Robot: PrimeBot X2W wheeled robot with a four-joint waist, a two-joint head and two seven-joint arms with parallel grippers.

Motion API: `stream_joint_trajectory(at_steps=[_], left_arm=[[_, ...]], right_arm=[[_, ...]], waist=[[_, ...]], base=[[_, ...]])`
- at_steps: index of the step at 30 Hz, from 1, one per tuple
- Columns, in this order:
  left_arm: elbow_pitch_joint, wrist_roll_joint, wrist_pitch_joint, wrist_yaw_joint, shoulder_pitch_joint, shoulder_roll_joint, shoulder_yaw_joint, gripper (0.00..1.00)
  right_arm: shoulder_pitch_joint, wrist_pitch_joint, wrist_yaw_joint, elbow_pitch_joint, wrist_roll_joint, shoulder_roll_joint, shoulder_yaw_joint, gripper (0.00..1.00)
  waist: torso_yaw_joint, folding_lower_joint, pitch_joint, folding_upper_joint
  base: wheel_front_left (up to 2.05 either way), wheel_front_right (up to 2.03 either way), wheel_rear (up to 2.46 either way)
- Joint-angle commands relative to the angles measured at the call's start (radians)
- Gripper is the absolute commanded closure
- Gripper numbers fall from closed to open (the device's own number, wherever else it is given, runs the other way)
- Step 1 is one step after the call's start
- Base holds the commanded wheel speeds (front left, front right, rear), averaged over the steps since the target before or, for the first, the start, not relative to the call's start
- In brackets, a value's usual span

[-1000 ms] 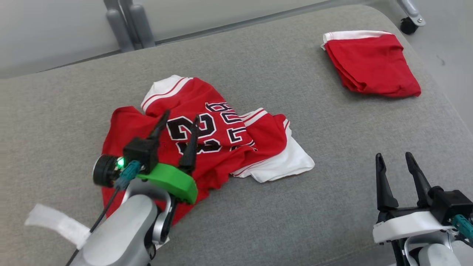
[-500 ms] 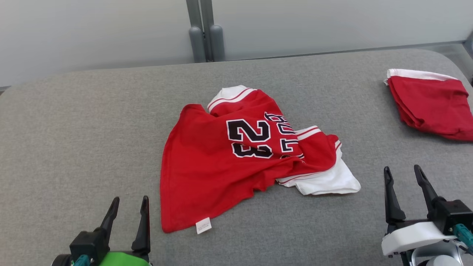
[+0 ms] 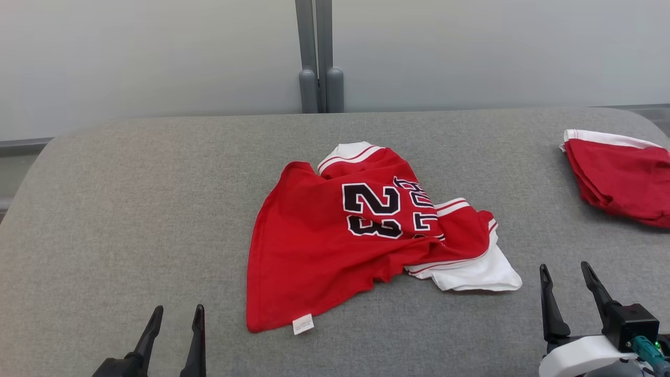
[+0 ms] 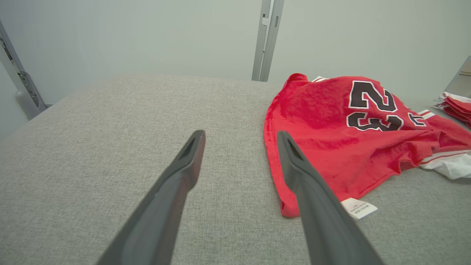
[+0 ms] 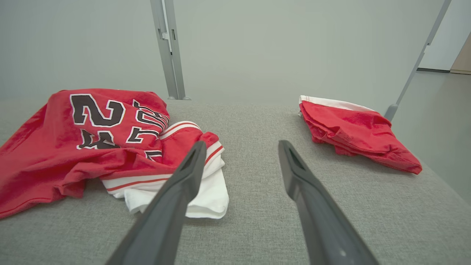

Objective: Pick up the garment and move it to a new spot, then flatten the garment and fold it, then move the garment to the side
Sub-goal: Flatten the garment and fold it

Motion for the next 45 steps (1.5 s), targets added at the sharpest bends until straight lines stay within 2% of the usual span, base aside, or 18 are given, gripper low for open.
stream_joint_trajectory(at_steps=[1, 13, 17, 20, 26, 32, 36, 45], left_arm=[[-0.006, 0.023, 0.0, -0.006, -0.006, -0.006, 0.01, 0.0], [0.007, 0.074, 0.0, -0.02, -0.027, -0.024, 0.026, 0.0], [0.022, 0.055, 0.0, -0.02, -0.04, -0.015, 0.012, 0.0], [0.083, 0.042, 0.01, -0.02, -0.067, -0.01, -0.03, 0.0], [0.191, -0.004, 0.141, -0.019, -0.162, -0.029, -0.099, 0.0], [0.291, -0.017, 0.233, -0.019, -0.242, -0.049, -0.163, 0.0], [0.324, -0.03, 0.229, -0.019, -0.265, -0.054, -0.189, 0.0], [0.377, -0.073, 0.208, -0.019, -0.313, -0.045, -0.237, 0.0]], right_arm=[[0.006, -0.003, 0.0, 0.003, -0.003, -0.001, 0.001, 0.0], [0.002, -0.003, 0.0, 0.018, -0.001, 0.003, -0.001, 0.0], [-0.04, -0.003, 0.0, 0.042, 0.056, 0.003, -0.005, 0.0], [-0.09, 0.004, 0.0, 0.122, 0.064, 0.003, 0.025, 0.0], [-0.228, 0.159, 0.0, 0.284, 0.009, -0.024, 0.085, 0.0], [-0.312, 0.294, 0.0, 0.418, -0.023, -0.035, 0.076, 0.0], [-0.32, 0.344, 0.0, 0.463, -0.031, -0.029, 0.069, 0.0], [-0.299, 0.357, 0.0, 0.49, -0.02, -0.022, 0.074, 0.0]], waist=[[-0.004, 0.0, 0.0, 0.0], [-0.01, 0.0, 0.0, 0.0], [-0.006, 0.0, 0.013, 0.0], [-0.002, 0.0, 0.037, 0.0], [0.028, 0.0, 0.079, 0.0], [0.059, 0.0, 0.103, 0.0], [0.066, 0.0, 0.107, 0.0], [0.051, 0.0, 0.122, 0.0]], base=[[0.0, 0.0, 0.0], [0.0, 0.0, 0.0], [0.0, 0.0, 0.0], [0.0, 0.0, 0.0], [0.0, 0.0, 0.0], [0.0, 0.0, 0.0], [0.0, 0.0, 0.0], [0.0, 0.0, 0.0]])
